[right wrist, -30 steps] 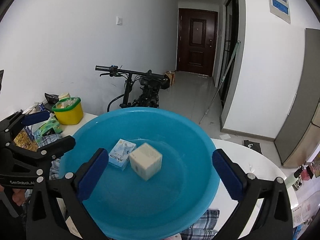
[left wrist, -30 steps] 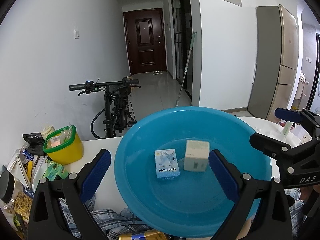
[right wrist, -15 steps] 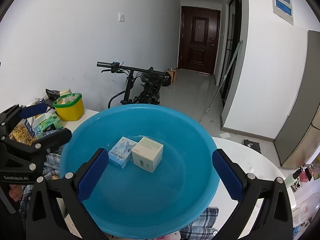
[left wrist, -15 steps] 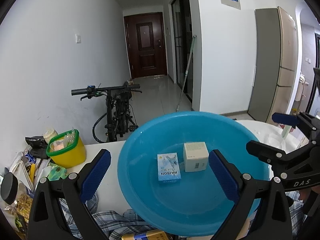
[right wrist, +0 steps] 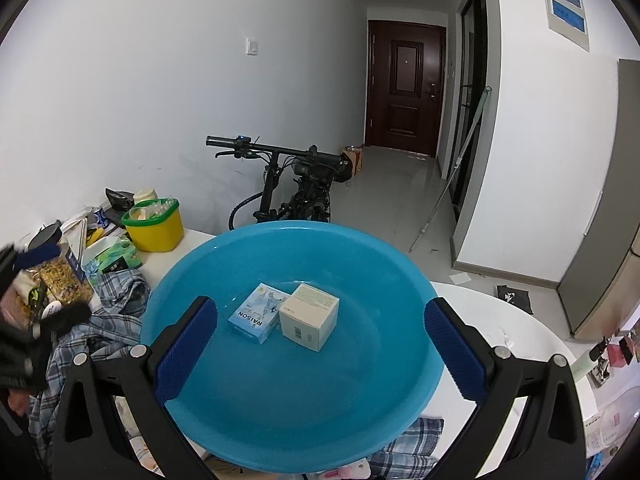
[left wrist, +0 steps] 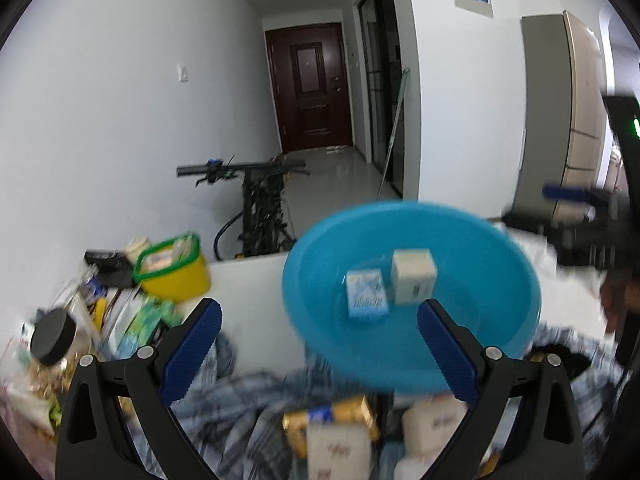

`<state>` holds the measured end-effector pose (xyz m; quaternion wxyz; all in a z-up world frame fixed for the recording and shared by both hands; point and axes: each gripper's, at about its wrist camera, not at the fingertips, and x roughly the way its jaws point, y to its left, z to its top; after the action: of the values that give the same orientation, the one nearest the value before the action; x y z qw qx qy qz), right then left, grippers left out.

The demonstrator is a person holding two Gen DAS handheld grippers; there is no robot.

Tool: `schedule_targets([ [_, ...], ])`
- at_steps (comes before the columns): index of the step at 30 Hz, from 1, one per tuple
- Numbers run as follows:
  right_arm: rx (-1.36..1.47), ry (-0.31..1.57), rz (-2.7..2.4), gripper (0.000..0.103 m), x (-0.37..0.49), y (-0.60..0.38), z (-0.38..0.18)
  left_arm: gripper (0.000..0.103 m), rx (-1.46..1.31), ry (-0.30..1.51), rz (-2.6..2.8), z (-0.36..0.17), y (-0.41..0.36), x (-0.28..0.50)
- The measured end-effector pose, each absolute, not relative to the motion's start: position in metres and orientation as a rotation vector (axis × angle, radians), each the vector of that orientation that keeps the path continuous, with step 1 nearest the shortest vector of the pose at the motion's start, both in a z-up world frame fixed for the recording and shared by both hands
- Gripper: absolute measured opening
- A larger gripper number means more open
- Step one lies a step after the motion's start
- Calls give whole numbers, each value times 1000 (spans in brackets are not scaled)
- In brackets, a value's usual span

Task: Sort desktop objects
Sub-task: 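Move the left tool back to the pile and grasp the Saizeriya bag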

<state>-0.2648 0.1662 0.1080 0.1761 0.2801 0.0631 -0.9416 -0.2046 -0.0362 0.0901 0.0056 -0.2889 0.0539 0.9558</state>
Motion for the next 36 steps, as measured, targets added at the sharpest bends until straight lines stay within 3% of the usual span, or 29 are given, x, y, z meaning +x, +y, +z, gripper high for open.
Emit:
schedule_targets([
  [16, 741, 213, -2667, 103, -254, 160, 118, 100, -1091, 69, 2871, -19, -47, -181],
  [18, 746, 212, -2671, 103, -255, 162, 117, 94, -1093, 48, 2857, -24, -46, -183],
  [20, 745, 212, -2682, 103, -256, 163, 118, 74, -1129, 34, 2838, -31, -48, -189],
  [21, 743, 210, -2683, 103, -255, 164, 118, 72, -1150, 23, 2827, -36, -49, -192],
  [32, 740, 233, -2659, 103, -253, 158, 118, 70, -1218, 20, 2788, -53, -49, -199],
  [34, 735, 237, -2659, 103, -252, 157, 119, 66, -1222, 18, 2784, -54, -49, -199],
  [35, 733, 236, -2659, 103, -252, 156, 119, 56, -1219, 13, 2777, -54, -49, -199],
  [36, 731, 236, -2658, 103, -252, 156, 119, 54, -1214, 3, 2765, -54, -48, -199],
])
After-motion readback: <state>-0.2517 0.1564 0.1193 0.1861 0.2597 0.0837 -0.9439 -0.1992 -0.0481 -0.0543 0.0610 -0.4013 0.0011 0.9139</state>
